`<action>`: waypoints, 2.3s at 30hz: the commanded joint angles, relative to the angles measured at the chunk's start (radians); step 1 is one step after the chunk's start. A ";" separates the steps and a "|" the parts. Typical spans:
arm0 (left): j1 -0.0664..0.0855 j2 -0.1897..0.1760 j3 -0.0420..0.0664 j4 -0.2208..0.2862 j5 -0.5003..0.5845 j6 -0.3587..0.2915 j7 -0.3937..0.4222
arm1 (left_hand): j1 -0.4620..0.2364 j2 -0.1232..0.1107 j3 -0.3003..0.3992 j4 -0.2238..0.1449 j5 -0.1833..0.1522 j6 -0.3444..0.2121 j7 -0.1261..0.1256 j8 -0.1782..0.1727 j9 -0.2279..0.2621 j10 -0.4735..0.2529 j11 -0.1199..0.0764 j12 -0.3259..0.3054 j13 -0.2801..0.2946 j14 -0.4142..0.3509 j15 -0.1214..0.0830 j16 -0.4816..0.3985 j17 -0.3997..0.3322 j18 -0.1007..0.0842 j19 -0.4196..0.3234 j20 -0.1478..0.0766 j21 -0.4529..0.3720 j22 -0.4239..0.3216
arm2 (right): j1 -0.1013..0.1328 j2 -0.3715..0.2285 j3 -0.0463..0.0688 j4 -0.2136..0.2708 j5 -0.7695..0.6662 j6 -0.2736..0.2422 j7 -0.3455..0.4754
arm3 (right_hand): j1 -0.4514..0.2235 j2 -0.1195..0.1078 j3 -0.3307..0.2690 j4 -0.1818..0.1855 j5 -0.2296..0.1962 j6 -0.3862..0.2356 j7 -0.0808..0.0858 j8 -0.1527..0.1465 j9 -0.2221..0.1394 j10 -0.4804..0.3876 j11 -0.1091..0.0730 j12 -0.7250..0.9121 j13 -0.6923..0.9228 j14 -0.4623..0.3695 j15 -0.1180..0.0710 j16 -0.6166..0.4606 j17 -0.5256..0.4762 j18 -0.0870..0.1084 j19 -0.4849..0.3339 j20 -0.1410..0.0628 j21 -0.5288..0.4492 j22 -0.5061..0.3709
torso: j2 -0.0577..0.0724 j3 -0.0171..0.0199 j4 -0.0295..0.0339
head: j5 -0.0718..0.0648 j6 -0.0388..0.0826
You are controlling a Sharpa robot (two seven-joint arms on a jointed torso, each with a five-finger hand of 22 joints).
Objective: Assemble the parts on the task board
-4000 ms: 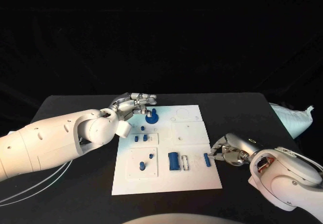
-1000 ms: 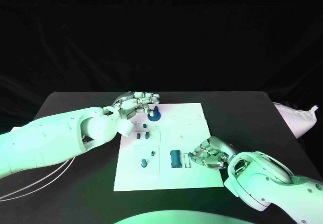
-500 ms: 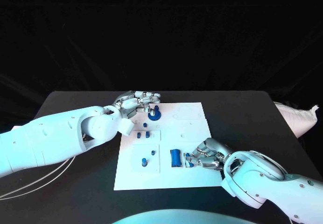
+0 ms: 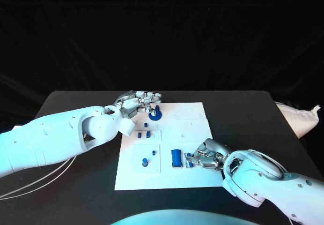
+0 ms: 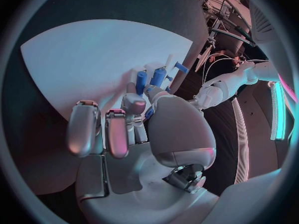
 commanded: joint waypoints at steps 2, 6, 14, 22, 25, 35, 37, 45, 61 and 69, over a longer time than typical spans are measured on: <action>0.000 0.002 0.001 0.003 -0.003 0.021 0.000 | 0.005 0.003 -0.007 -0.001 -0.002 -0.007 -0.001 0.004 -0.001 -0.007 -0.001 0.004 0.001 -0.007 0.003 0.000 -0.001 0.018 0.003 0.000 -0.006 -0.001 | -0.003 0.004 -0.003 -0.005 -0.044 0.037 -0.016 | -0.012 -0.007 -0.012 0.003 -0.001 0.004 -0.001 0.000 0.002 0.008 0.001 0.004 0.002 0.067 -0.009 0.003 0.052 -0.016 0.003 -0.004 0.006 0.001 | 0.000 -0.0002 -0.0005 | 0.000 0.000; 0.000 0.002 0.001 0.003 -0.003 0.022 -0.001 | 0.005 0.003 -0.007 -0.001 -0.002 -0.007 -0.001 0.004 -0.001 -0.007 -0.001 0.004 0.001 -0.007 0.003 0.000 -0.001 0.018 0.003 0.000 -0.006 -0.001 | -0.003 0.007 -0.003 -0.005 -0.047 0.039 -0.015 | -0.016 -0.008 -0.016 0.005 -0.002 0.004 -0.001 0.001 0.003 0.008 0.001 0.006 0.004 0.067 -0.009 0.003 0.053 -0.017 0.003 -0.005 0.006 0.002 | 0.000 0.0005 0.0002 | 0.000 0.000; 0.000 0.003 0.001 0.002 -0.003 0.024 -0.004 | 0.003 0.003 -0.009 -0.001 -0.002 -0.008 -0.001 0.005 -0.001 -0.009 0.000 0.006 0.001 -0.008 0.004 0.000 -0.002 0.018 0.003 0.000 -0.008 -0.002 | -0.003 0.011 -0.003 -0.002 -0.047 0.055 -0.012 | -0.040 0.004 -0.039 0.027 0.004 0.011 -0.004 0.007 0.011 0.020 -0.002 0.034 0.025 0.071 -0.011 0.015 0.073 -0.020 0.009 -0.006 0.018 0.021 | 0.000 -0.0003 -0.0005 | 0.000 -0.003; 0.000 0.004 0.001 0.000 -0.005 0.027 -0.006 | 0.003 0.003 -0.009 -0.001 -0.002 -0.008 -0.001 0.005 -0.001 -0.009 0.000 0.006 0.001 -0.008 0.004 0.000 -0.002 0.018 0.003 0.000 -0.008 -0.002 | -0.003 0.012 -0.003 0.004 -0.048 0.064 -0.009 | -0.074 0.012 -0.084 0.061 0.032 0.015 -0.007 0.012 0.019 0.027 -0.003 0.049 0.040 0.073 -0.012 0.025 0.088 -0.023 0.015 -0.008 0.029 0.038 | 0.000 -0.0003 -0.0004 | -0.001 -0.004; 0.000 0.005 0.001 -0.001 -0.005 0.027 -0.006 | 0.003 0.003 -0.009 -0.001 -0.002 -0.008 -0.001 0.005 -0.001 -0.009 0.000 0.006 0.001 -0.008 0.004 0.000 -0.002 0.018 0.003 0.000 -0.008 -0.002 | -0.003 0.012 -0.003 0.006 -0.049 0.062 -0.009 | -0.094 0.015 -0.105 0.072 0.030 0.016 -0.008 0.013 0.022 0.028 -0.004 0.051 0.043 0.074 -0.013 0.026 0.091 -0.024 0.015 -0.008 0.030 0.040 | 0.000 0.0003 0.0004 | 0.000 -0.005; 0.000 0.005 0.001 -0.003 -0.007 0.029 -0.006 | 0.003 0.003 -0.009 -0.001 -0.002 -0.008 -0.001 0.005 -0.001 -0.009 0.000 0.006 0.001 -0.008 0.004 0.000 -0.002 0.018 0.003 0.000 -0.008 -0.002 | -0.003 0.005 -0.003 0.011 -0.055 0.046 -0.007 | -0.165 0.043 -0.189 0.077 -0.087 0.015 -0.010 0.016 0.031 0.030 -0.006 0.053 0.051 0.074 -0.014 0.028 0.094 -0.024 0.015 -0.009 0.032 0.045 | 0.000 0.0007 -0.0011 | 0.001 -0.004; 0.000 0.005 0.001 -0.003 -0.007 0.029 -0.007 | 0.003 0.003 -0.009 -0.001 -0.002 -0.008 -0.001 0.005 -0.001 -0.009 0.000 0.006 0.001 -0.008 0.004 0.000 -0.002 0.018 0.003 0.000 -0.008 -0.002 | -0.003 0.001 -0.003 0.013 -0.058 0.044 -0.007 | -0.165 0.043 -0.190 0.077 -0.088 0.015 -0.010 0.016 0.031 0.030 -0.006 0.053 0.051 0.074 -0.014 0.028 0.095 -0.024 0.015 -0.009 0.032 0.044 | 0.001 0.0011 -0.0014 | 0.001 -0.004; 0.000 0.005 0.001 -0.004 -0.007 0.030 -0.007 | 0.003 0.003 -0.009 -0.001 -0.002 -0.008 -0.001 0.005 -0.001 -0.009 0.000 0.006 0.001 -0.008 0.004 0.000 -0.002 0.018 0.003 0.000 -0.008 -0.002 | -0.003 -0.018 -0.003 0.020 -0.067 0.052 0.003 | -0.056 0.031 -0.208 0.026 -0.099 0.009 -0.010 0.016 0.037 0.027 -0.006 0.046 0.053 0.073 -0.014 0.026 0.092 -0.024 0.014 -0.010 0.031 0.044 | 0.000 0.0011 -0.0013 | 0.000 -0.004; -0.002 0.014 0.000 -0.017 -0.009 0.021 0.003 | 0.001 0.004 -0.013 0.000 -0.002 -0.010 0.000 0.005 -0.001 -0.013 0.001 0.007 0.001 -0.010 0.005 0.000 -0.003 0.017 0.002 0.001 -0.010 -0.003 | 0.007 -0.037 -0.003 -0.048 0.233 -0.127 0.342 | 0.095 0.028 -0.205 -0.050 -0.147 -0.105 0.040 -0.054 0.013 -0.097 0.034 -0.250 -0.129 0.049 0.017 -0.047 -0.008 -0.002 -0.038 0.012 -0.052 -0.077 | -0.006 -0.0005 -0.0022 | 0.002 0.017; -0.023 0.023 0.001 -0.034 0.022 -0.055 0.055 | 0.001 0.011 -0.024 0.001 -0.001 -0.010 0.001 0.014 0.000 -0.024 0.004 0.022 -0.001 -0.063 0.011 -0.039 -0.031 0.017 -0.037 0.007 -0.045 -0.025 | 0.058 -0.031 -0.003 -0.169 0.607 -0.167 0.699 | 0.137 0.034 -0.201 -0.062 -0.113 -0.128 0.059 -0.072 -0.001 -0.208 0.053 -0.450 -0.273 -0.031 0.034 -0.274 -0.276 0.054 -0.171 0.031 -0.299 -0.404 | -0.032 -0.0032 -0.0088 | 0.007 0.059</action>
